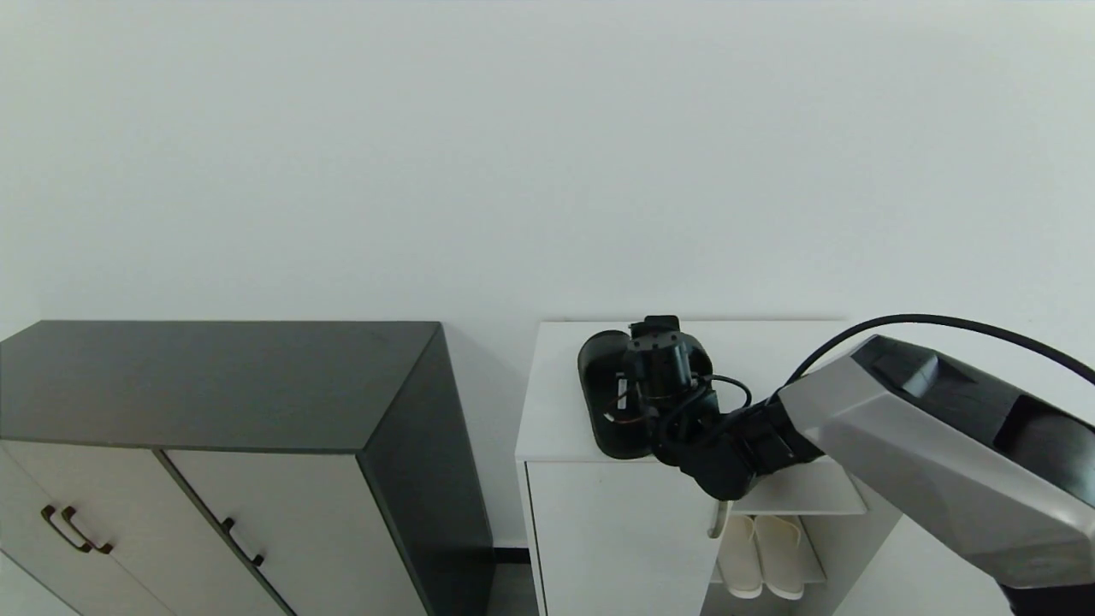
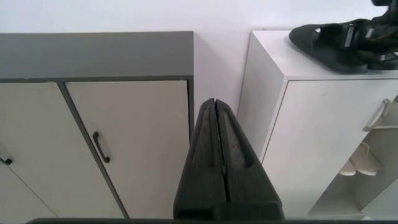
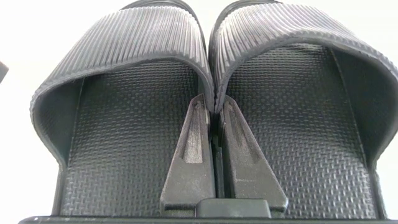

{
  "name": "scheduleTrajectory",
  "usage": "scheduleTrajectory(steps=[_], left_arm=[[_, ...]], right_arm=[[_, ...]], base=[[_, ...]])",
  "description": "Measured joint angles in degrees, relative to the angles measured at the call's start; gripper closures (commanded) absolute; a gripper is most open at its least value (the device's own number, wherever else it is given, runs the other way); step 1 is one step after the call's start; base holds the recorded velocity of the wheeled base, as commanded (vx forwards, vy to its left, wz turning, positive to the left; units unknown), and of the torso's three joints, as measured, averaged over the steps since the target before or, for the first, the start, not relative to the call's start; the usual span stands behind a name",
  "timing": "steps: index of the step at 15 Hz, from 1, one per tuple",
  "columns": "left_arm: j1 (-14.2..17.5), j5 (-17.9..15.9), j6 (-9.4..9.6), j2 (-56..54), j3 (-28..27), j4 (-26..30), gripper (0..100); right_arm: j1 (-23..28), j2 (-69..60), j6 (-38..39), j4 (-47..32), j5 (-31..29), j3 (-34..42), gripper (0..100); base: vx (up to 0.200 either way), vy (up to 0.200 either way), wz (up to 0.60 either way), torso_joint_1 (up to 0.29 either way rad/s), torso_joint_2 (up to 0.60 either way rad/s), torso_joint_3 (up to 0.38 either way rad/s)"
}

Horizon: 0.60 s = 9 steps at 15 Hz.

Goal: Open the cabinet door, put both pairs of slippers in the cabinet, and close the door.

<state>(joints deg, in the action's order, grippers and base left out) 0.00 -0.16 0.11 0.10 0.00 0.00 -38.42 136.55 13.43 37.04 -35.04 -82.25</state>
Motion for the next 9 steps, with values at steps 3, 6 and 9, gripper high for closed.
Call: scheduleTrajectory(steps=[3, 6, 9], left_arm=[[0.0, 0.0, -0.13, 0.0, 0.0, 0.0, 100], [0.0, 0.0, -0.04, 0.0, 0.0, 0.0, 100], [0.0, 0.0, -0.01, 0.0, 0.0, 0.0, 100]], right_arm=[[-0.8, -8.0, -0.4, 2.1, 5.1, 12.7, 100], [-2.3, -17.4, -1.6, 7.1, 7.5, 27.7, 100], [-4.0, -26.7, -2.8, 10.6, 12.4, 39.1, 100]], base=[[0.0, 0.0, 0.0, 0.0, 0.0, 0.0], [0.0, 0.0, 0.0, 0.0, 0.0, 0.0], [0.0, 0.0, 0.0, 0.0, 0.0, 0.0]])
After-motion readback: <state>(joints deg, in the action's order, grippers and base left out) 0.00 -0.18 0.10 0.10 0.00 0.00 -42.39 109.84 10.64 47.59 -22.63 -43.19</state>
